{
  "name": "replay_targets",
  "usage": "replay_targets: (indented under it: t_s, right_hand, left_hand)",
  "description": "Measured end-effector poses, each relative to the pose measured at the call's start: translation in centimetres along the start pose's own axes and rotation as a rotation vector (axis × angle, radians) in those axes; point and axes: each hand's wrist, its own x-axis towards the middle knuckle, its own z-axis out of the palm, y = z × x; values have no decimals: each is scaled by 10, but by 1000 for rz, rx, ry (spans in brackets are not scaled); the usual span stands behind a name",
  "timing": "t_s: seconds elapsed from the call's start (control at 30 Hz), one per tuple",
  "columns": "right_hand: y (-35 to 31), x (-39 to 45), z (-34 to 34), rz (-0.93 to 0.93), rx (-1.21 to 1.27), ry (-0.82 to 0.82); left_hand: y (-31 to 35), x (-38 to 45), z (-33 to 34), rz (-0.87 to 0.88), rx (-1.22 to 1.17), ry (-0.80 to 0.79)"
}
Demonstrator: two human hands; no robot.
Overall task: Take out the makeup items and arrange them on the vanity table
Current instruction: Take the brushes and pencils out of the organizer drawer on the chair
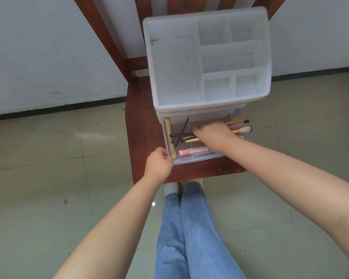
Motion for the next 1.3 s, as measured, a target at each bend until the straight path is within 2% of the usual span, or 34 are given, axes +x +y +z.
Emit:
replay_targets:
  t_s: [0.07, 0.1, 0.17, 0.23, 0.3, 0.4, 0.5, 0.6, 0.67, 0.73, 0.8, 0.87, 1.1, 1.3]
  right_hand:
    - [3, -11, -5, 7, 17, -31]
    - [5, -19, -6, 33, 53, -10]
    - [9, -39, -2, 98, 165, 59]
    - [6, -62, 10, 120, 240, 64]
    - [0, -81, 27, 80, 243, -20]
    - [-6, -92, 54, 23, 219, -118]
    - [-6, -88, 74, -7, 224, -107]
    - [3, -77, 81, -25, 181, -52]
    - [11, -72, 82, -30, 148, -8]
    - [15, -70, 84, -58, 129, -6]
    - [18, -71, 86, -82, 115, -7]
    - [19, -73, 87, -90, 92, -6]
    - [18, -69, 87, -15, 55, 17]
    - [19, -69, 87, -20, 13, 9]
  left_hand:
    - [4, -4, 0, 12, 102, 60]
    - [5, -6, 0, 52, 193, 145]
    - [8, -10, 1, 225, 354, 286]
    - [17, -12, 5, 398, 413, 228]
    - [29, -11, 13, 463, 449, 119]
    - [45, -4, 27, 322, 464, 121]
    - [50, 7, 43, 157, 494, 150]
    - [54, 19, 51, 116, 510, 182]
    - [55, 28, 50, 166, 469, 197]
    - [51, 34, 47, 304, 533, 114]
    - [47, 40, 45, 433, 649, -37]
    - [49, 45, 47, 490, 756, -157]
    - [59, 54, 48, 458, 857, -334]
    - [66, 50, 48, 436, 898, -399]
